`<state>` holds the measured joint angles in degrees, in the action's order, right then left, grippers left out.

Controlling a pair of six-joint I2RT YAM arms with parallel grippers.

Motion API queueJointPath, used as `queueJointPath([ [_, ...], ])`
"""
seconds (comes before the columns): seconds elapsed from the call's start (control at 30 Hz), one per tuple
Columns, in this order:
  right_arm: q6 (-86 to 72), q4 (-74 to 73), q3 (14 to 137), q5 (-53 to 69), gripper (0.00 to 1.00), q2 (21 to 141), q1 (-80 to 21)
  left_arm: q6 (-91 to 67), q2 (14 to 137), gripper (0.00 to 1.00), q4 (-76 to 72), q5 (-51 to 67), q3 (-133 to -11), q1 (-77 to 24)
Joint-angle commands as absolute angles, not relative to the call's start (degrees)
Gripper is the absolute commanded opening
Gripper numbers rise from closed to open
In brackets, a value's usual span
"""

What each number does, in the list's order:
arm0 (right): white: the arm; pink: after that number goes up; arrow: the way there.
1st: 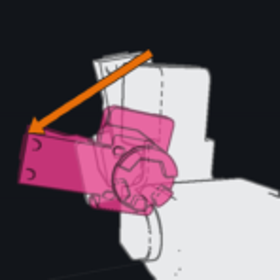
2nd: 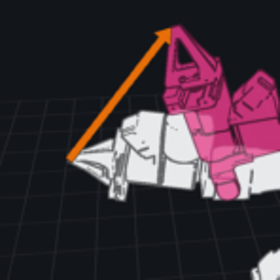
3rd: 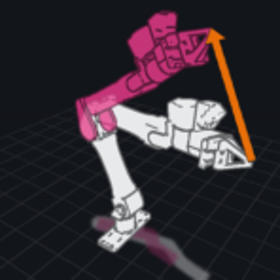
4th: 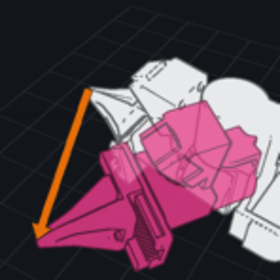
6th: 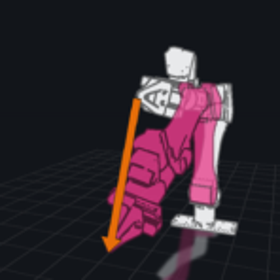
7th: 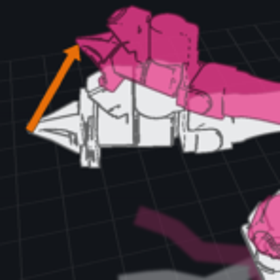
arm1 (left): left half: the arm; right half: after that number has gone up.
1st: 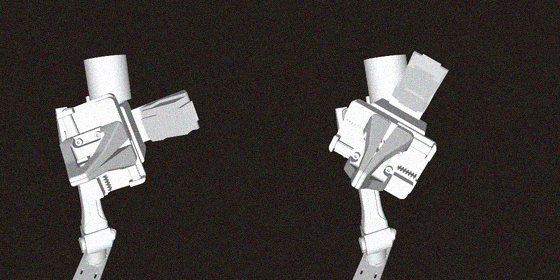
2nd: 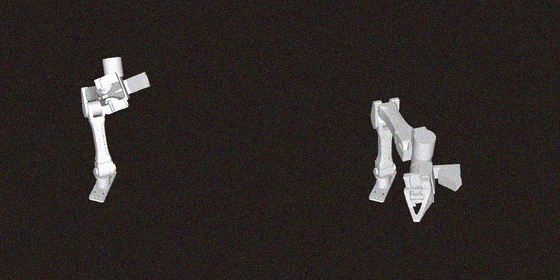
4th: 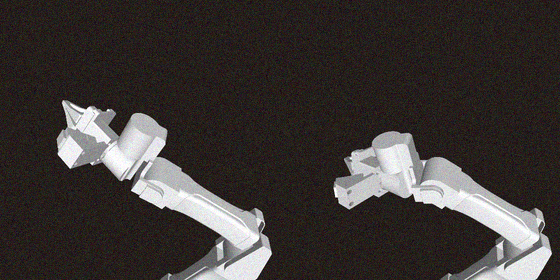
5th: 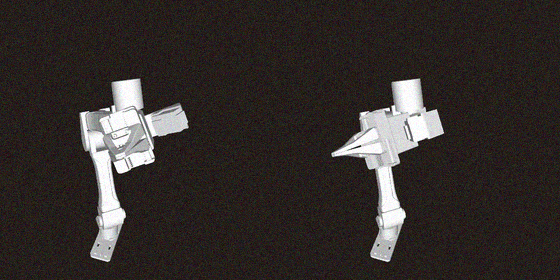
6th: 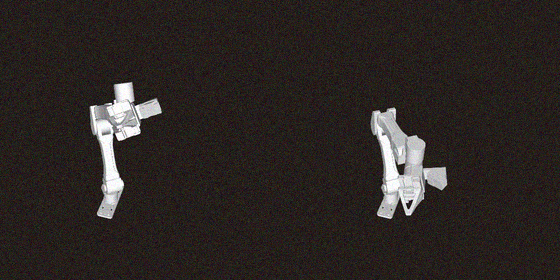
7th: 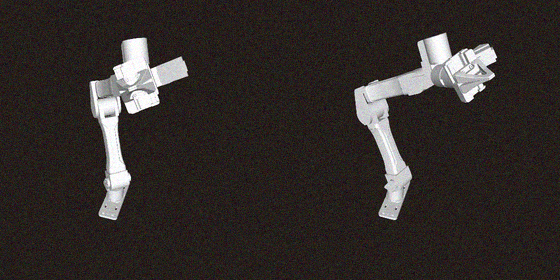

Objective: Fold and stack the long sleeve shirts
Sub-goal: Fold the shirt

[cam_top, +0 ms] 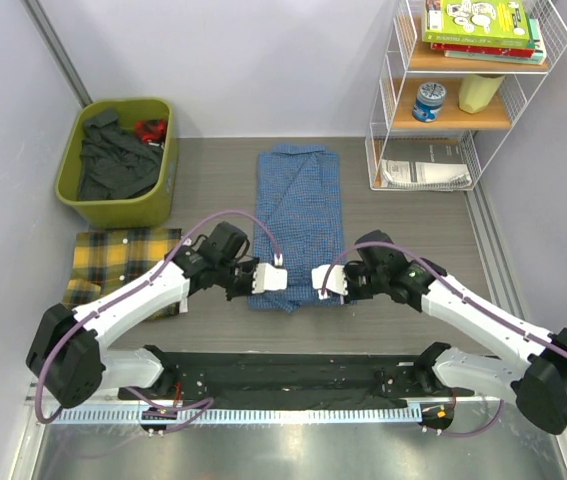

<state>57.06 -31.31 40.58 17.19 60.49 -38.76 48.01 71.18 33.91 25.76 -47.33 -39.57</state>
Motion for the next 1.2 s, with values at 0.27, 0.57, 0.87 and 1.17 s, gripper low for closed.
queueJointPath([
  [0.27,71.7,-23.7,61.2,25.5,0.01,83.6,-23.9,52.2,92.6,0.00,28.0,26.5,-69.2,-28.6],
  [0.57,73.4,-18.1,75.6,28.5,0.01,102.1,-19.1,51.8,109.5,0.00,26.9,25.8,-87.1,-23.6],
  [0.87,74.4,-13.1,77.5,29.6,0.01,109.2,-18.5,53.7,115.9,0.00,25.2,24.4,-88.9,-22.3],
  [1.17,69.2,-7.6,75.5,28.0,0.43,108.2,-18.9,49.6,118.0,0.09,24.3,23.1,-90.7,-22.1],
])
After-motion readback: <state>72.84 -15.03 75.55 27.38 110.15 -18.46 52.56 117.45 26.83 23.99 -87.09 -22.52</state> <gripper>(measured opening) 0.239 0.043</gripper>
